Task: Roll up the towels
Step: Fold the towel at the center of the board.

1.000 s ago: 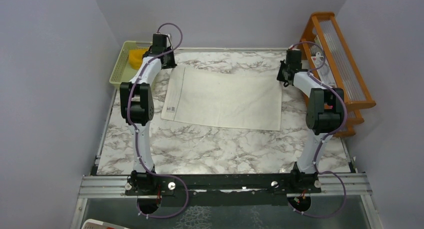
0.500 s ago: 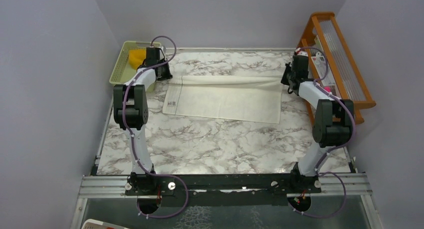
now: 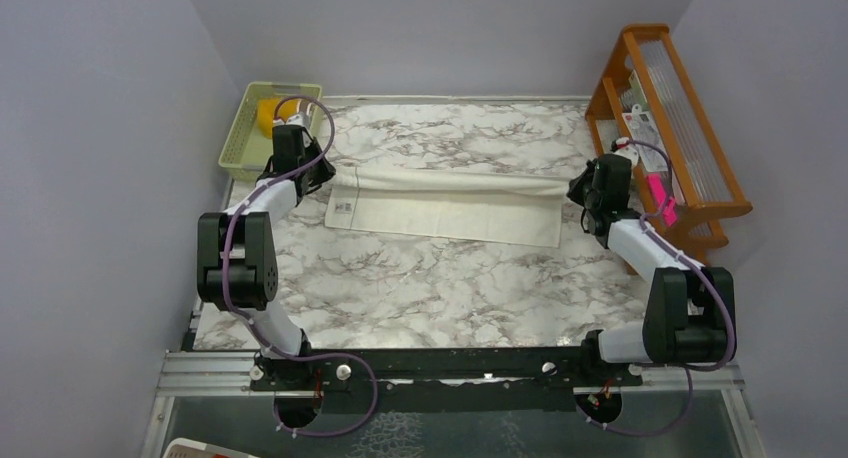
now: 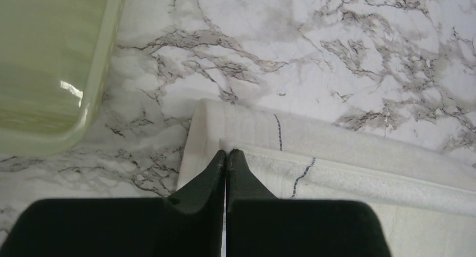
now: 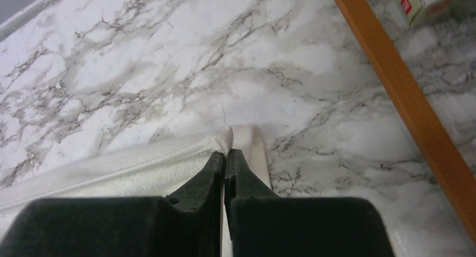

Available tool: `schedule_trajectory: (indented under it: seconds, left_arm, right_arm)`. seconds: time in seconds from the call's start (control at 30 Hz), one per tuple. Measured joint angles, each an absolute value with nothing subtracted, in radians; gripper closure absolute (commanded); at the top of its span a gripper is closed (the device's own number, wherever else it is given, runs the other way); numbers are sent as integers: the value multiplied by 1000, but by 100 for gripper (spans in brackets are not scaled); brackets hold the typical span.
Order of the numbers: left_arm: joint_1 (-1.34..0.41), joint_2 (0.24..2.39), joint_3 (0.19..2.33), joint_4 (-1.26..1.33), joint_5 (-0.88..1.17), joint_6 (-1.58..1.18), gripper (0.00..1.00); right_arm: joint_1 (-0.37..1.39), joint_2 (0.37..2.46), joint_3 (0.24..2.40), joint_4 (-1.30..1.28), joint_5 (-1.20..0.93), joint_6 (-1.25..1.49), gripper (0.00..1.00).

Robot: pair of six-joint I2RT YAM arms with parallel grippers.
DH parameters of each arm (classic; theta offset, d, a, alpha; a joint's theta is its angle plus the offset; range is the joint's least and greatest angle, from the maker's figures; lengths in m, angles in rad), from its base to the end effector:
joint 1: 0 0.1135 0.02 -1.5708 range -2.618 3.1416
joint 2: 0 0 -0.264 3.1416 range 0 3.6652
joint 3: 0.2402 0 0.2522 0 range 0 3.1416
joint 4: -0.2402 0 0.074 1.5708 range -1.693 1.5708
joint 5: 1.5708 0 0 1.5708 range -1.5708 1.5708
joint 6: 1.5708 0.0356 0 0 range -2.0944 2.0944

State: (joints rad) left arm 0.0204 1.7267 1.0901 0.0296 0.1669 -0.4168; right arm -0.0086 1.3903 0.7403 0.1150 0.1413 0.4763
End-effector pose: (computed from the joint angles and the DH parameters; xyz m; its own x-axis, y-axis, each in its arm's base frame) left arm 0.3833 0.0019 0.2147 -0.5686 -0.4109 -0.7127 -0.1245 0.8993 -0.4192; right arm 0.2979 -0.0076 0.2170 -0.3936 0.4573 -0.7974 0.3490 0.8769 0.3306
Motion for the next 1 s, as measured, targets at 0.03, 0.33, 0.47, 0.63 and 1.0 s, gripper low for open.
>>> schedule_trajectory:
  seconds: [0.03,0.33,0.47,0.63,1.0]
  left_arm:
    - [20,1711,1068,39,163,-424,100]
    - [20,1647,898,149,131,-487,91]
    - [19,1586,780,208,83,-511,68]
    - [-16,1420,614,290,-9,-547,49]
    - [-59,1267,568,379,-73,-566,57]
  right_arm:
    - [-9,1377,718,118,141,488,99]
    - [-15,1323,594,115,134,588,84]
    - [-25,1255,546,106,139,601,70]
    - [-32,1074,456,106,146,613,49]
    - [-7,1158,503,142,94,527,49]
